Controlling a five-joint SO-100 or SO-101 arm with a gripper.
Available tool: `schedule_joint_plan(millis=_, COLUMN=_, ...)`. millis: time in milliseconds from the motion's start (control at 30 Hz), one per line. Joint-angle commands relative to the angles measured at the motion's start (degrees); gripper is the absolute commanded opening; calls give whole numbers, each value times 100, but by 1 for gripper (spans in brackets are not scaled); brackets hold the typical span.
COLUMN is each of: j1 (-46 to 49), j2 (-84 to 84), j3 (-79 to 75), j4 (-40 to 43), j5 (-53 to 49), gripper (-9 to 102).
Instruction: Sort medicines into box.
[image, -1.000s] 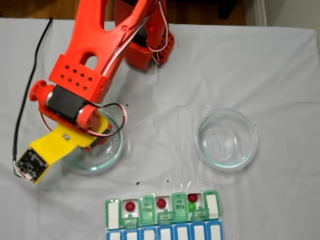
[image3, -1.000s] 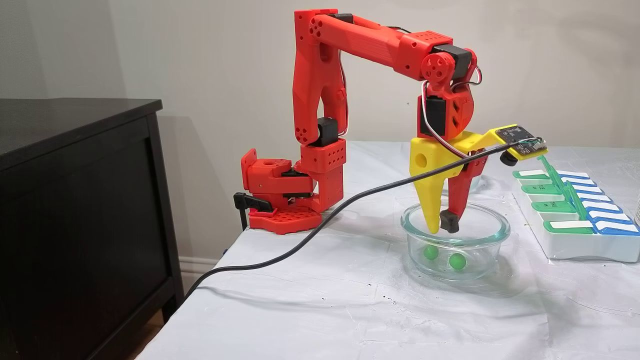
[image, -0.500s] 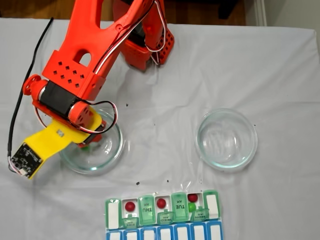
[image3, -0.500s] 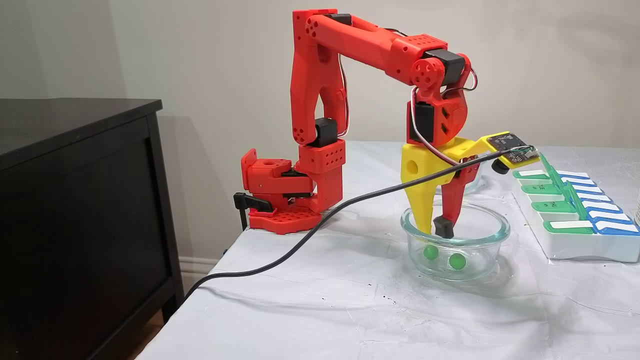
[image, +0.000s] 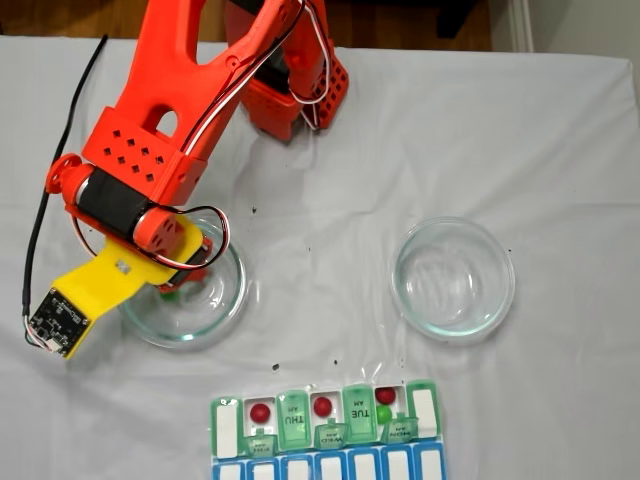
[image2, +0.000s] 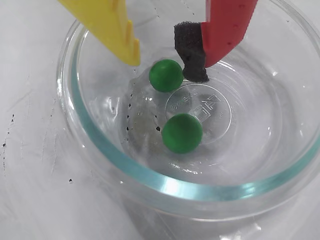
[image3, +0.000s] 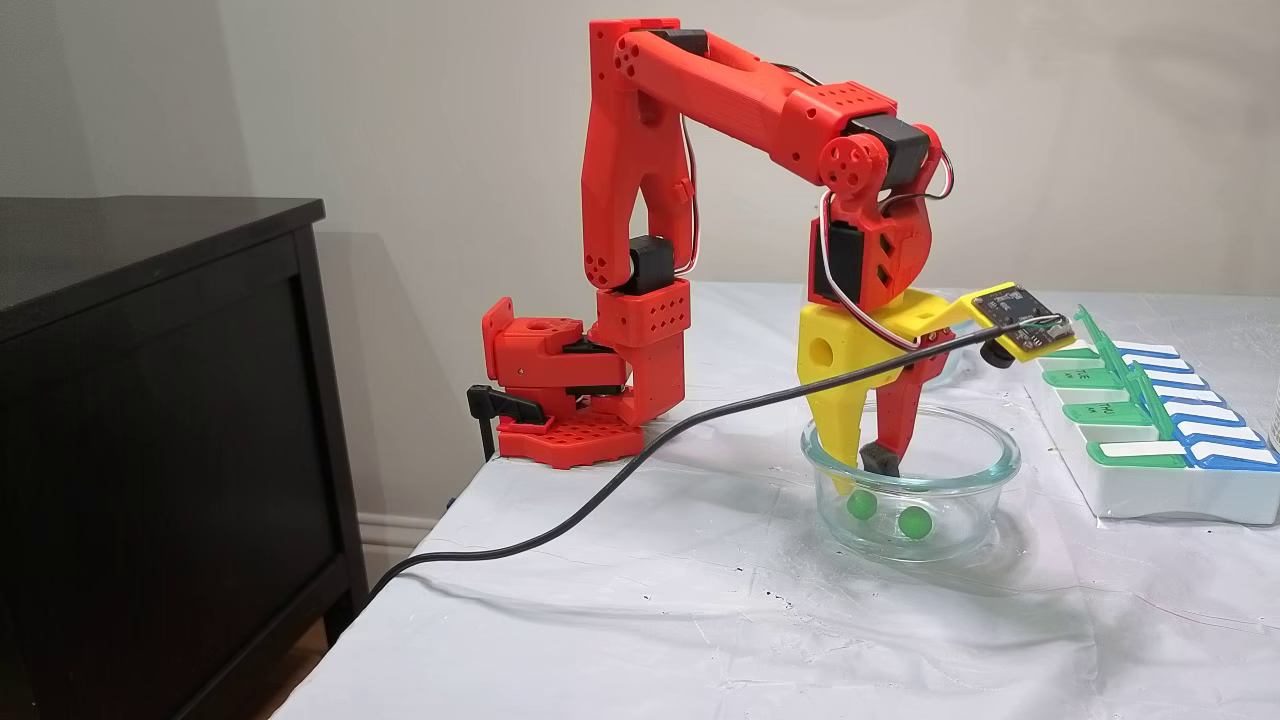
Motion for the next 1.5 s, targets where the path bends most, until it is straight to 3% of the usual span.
schedule_joint_plan(millis=0, j1=70, j2=88, j3=-44, j4=88, j5=-70, gripper=16)
schedule_joint_plan(millis=567, j1=132, j2=-114, j3=-53, j4=132, j5=-501, gripper=16)
schedule_joint_plan(millis=1467, j1=141, j2=-369, j3=457, j4=-483, j5=-527, gripper=15)
